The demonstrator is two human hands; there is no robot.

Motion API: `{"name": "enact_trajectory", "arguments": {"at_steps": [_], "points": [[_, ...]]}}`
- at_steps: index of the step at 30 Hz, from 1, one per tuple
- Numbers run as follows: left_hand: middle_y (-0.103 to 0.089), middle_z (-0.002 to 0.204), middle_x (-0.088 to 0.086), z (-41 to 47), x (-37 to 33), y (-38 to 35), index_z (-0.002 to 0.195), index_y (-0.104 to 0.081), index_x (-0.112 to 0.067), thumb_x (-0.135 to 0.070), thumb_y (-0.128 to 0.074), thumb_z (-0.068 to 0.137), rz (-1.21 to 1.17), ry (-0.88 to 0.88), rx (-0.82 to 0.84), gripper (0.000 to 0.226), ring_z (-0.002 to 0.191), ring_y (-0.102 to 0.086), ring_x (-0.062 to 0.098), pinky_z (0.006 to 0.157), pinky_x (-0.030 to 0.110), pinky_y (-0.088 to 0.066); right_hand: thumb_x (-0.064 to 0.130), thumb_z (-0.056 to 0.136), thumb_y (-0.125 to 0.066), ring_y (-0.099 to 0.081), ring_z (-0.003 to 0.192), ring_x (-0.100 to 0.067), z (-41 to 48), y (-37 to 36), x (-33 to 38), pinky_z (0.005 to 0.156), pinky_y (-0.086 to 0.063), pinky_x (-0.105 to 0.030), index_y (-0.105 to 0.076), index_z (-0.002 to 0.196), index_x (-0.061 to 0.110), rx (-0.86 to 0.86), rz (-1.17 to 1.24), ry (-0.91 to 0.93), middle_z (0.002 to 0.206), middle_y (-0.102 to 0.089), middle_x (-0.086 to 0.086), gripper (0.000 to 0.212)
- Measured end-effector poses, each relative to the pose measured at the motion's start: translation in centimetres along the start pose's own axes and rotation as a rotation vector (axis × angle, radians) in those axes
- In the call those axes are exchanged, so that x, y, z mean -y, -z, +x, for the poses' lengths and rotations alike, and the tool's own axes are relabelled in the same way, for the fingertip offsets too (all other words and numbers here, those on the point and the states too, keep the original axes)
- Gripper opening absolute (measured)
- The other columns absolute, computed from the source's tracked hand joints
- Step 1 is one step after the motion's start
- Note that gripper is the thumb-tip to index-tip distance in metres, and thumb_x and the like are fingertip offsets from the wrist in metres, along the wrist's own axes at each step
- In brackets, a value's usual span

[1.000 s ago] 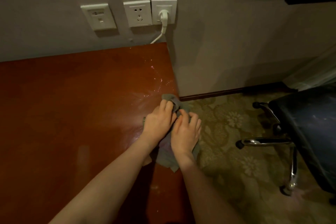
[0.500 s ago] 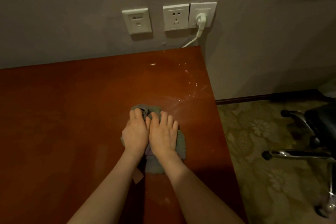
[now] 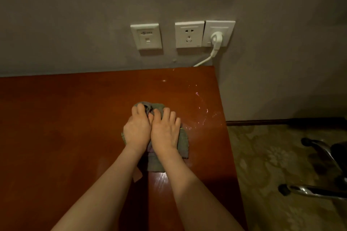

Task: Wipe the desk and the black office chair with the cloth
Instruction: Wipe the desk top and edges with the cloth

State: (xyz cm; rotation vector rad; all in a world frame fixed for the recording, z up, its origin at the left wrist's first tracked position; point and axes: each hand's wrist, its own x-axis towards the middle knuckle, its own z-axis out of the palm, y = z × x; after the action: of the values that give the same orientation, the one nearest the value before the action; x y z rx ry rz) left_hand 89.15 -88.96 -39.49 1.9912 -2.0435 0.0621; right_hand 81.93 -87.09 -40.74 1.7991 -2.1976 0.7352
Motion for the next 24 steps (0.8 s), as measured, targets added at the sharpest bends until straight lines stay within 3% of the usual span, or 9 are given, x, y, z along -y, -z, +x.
{"name": "enact_trajectory", "arguments": {"at_steps": [4,10,16,21,24], "points": [[-0.055,0.08,0.015,2.3,1.6,0.0,0.091,-0.05,0.0,-0.036,-0.025,0.087,-0.022,0.016,0.051,0.043,0.043,-0.053,0.027,0.033,0.024,-0.032,0.033,0.091,-0.036,-0.052,0.071,-0.02,1.7,-1.2,2.1,0.06,-0.038,-0.033,-0.069,0.082,0.021,0.007,0.006,-0.035,0.082,-0.062,-0.001,0.036],[-0.056,0.08,0.02,7.8,4.0,-0.6,0.096,-0.052,0.003,-0.037,-0.022,0.085,-0.035,-0.012,-0.006,0.051,0.044,-0.055,0.031,0.034,0.026,-0.035,0.032,0.09,-0.037,-0.052,0.071,-0.021,6.4,-4.2,5.2,0.059,-0.04,-0.033,-0.068,0.076,0.021,0.029,0.036,-0.019,0.079,-0.06,-0.001,0.035],[-0.055,0.098,0.023,13.8,3.2,-1.7,0.105,-0.049,0.004,-0.044,-0.012,0.08,-0.018,0.039,-0.041,0.066,0.068,-0.061,0.039,0.049,0.033,-0.034,0.033,0.086,-0.034,-0.057,0.071,-0.022,12.2,-7.6,5.3,0.059,-0.043,-0.029,-0.069,0.071,0.02,0.03,0.036,0.018,0.082,-0.063,-0.003,0.04],[-0.057,0.092,0.025,16.2,2.2,-2.5,0.099,-0.052,0.004,-0.04,-0.018,0.083,-0.02,0.07,-0.023,0.058,0.065,-0.061,0.041,0.047,0.033,-0.031,0.034,0.085,-0.034,-0.058,0.07,-0.023,14.8,-9.0,4.5,0.058,-0.042,-0.028,-0.07,0.068,0.019,0.052,0.042,0.066,0.081,-0.064,-0.004,0.043],[-0.054,0.107,0.021,17.3,1.5,-3.0,0.112,-0.047,0.001,-0.028,-0.037,0.096,0.006,0.135,0.028,0.035,0.082,-0.062,0.04,0.055,0.036,-0.033,0.035,0.083,-0.032,-0.06,0.071,-0.024,16.2,-9.4,3.8,0.059,-0.044,-0.027,-0.072,0.068,0.019,0.116,0.05,0.082,0.083,-0.066,-0.005,0.045]]}}
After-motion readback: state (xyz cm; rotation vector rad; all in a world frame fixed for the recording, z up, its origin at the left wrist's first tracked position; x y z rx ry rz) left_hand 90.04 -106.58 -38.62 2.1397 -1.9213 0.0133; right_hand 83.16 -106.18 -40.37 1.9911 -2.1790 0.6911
